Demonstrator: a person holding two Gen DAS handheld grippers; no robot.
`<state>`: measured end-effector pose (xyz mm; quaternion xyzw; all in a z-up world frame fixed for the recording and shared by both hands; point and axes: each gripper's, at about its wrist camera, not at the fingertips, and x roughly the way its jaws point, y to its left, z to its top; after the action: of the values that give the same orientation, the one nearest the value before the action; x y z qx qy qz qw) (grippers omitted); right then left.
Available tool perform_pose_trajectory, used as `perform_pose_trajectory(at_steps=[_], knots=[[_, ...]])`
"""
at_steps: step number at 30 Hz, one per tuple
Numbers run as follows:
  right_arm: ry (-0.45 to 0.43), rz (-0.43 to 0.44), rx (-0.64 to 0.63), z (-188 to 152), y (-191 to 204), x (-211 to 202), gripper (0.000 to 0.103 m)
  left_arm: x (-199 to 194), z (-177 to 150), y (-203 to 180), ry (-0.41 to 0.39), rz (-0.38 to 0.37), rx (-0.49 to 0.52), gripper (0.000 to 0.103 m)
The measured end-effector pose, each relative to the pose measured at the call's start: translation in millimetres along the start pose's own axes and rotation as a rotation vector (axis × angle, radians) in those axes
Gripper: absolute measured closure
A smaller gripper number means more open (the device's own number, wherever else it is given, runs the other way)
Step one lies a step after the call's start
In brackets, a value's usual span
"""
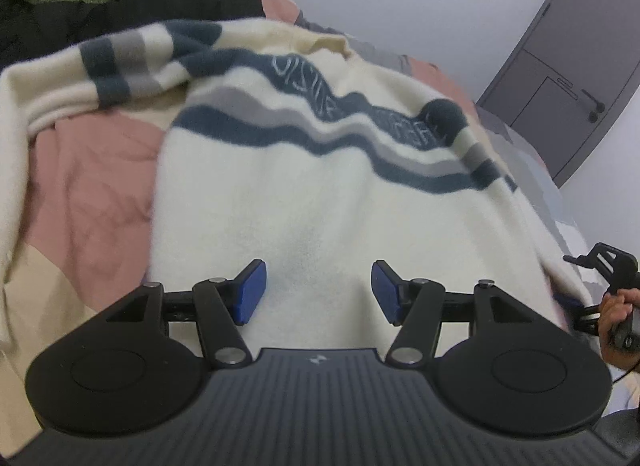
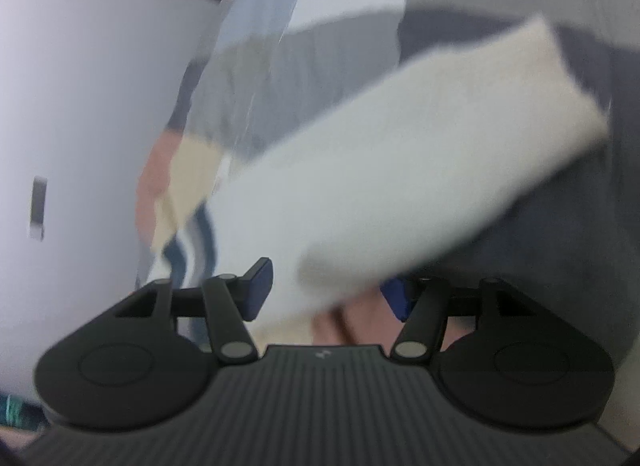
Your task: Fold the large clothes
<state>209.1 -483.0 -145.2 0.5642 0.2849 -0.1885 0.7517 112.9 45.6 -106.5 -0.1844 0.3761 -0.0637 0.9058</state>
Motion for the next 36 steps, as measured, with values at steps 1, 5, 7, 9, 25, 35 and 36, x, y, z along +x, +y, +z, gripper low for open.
perform_pose_trajectory(at_steps=[1,5,7,9,25,35,36], knots=[[-0.013,0.003,0.020,6,-3,4,0.043,2,-1,2,0.004,-0.006,-0.013,0.039],[-0.059,0.023,-0.007,31,-1,19,0.059,2,-2,14,-0.004,-0.046,-0.067,0.039],[-0.071,-0.034,-0.101,44,11,28,0.067,0,-2,19,-0.012,-0.076,-0.102,0.039],[-0.089,-0.079,-0.161,58,21,36,0.083,-2,-2,26,-0.020,-0.096,-0.131,0.039],[-0.339,-0.070,-0.516,170,92,63,0.093,15,9,30,-0.035,-0.032,-0.136,0.039],[-0.468,0.063,-1.018,106,216,8,0.092,2,15,33,-0.085,0.005,-0.148,0.039],[-0.481,0.092,-1.086,88,230,-7,0.092,-1,14,34,-0.089,0.001,-0.157,0.039]])
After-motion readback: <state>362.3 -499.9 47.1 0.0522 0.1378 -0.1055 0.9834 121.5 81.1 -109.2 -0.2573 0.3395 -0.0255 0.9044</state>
